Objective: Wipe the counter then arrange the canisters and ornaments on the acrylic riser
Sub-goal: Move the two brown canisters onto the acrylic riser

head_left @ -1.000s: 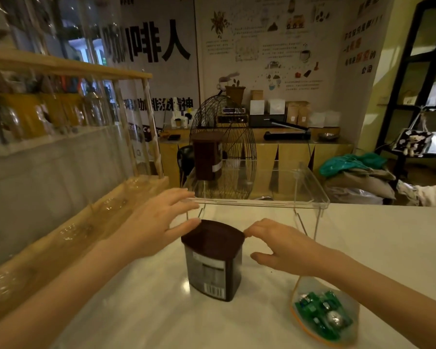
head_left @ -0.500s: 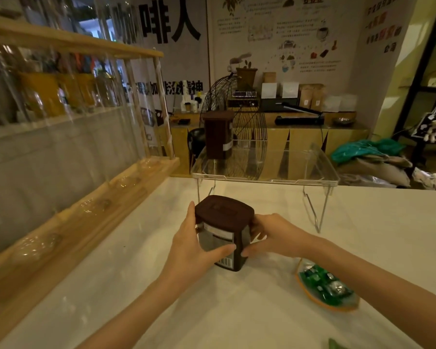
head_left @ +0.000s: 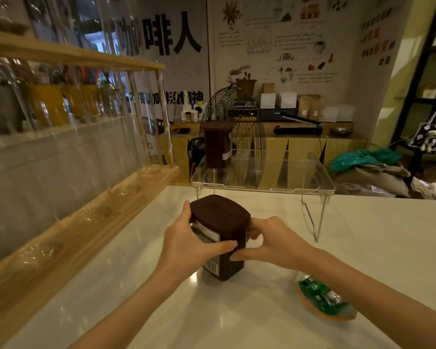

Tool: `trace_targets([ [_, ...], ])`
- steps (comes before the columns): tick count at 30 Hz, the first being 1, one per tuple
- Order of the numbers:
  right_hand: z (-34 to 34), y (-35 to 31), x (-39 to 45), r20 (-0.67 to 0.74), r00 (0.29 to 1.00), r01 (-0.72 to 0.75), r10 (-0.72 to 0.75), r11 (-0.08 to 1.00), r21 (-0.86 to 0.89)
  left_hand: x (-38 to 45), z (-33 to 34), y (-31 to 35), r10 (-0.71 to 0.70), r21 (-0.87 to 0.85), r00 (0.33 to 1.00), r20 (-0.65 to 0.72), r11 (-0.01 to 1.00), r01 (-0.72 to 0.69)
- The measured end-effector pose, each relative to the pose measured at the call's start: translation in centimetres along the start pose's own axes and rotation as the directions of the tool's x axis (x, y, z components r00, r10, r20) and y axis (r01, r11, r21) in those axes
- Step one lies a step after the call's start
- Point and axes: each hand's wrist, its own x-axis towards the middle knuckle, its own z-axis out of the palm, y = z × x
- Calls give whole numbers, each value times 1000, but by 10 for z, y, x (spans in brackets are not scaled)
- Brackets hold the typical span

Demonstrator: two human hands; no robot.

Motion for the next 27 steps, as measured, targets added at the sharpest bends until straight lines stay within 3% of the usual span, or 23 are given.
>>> trace_targets([
  [8, -45, -26, 9, -191, 979, 98, -65, 981, 168, 45, -47, 60, 195, -189, 974, 116, 967, -171],
  [17, -88, -9, 38, -467, 876, 66, 121, 929, 365, 121, -27, 100, 354, -197, 905, 238, 929, -312],
  [21, -98, 11, 59, -500, 846, -1, 187, 937, 350, 150, -6, 97, 391, -140, 899, 194, 919, -370],
  [27, -92, 37, 92, -511, 818, -118, 265, 946, 301, 179, 19, 74, 351, -156, 931, 101, 930, -334],
])
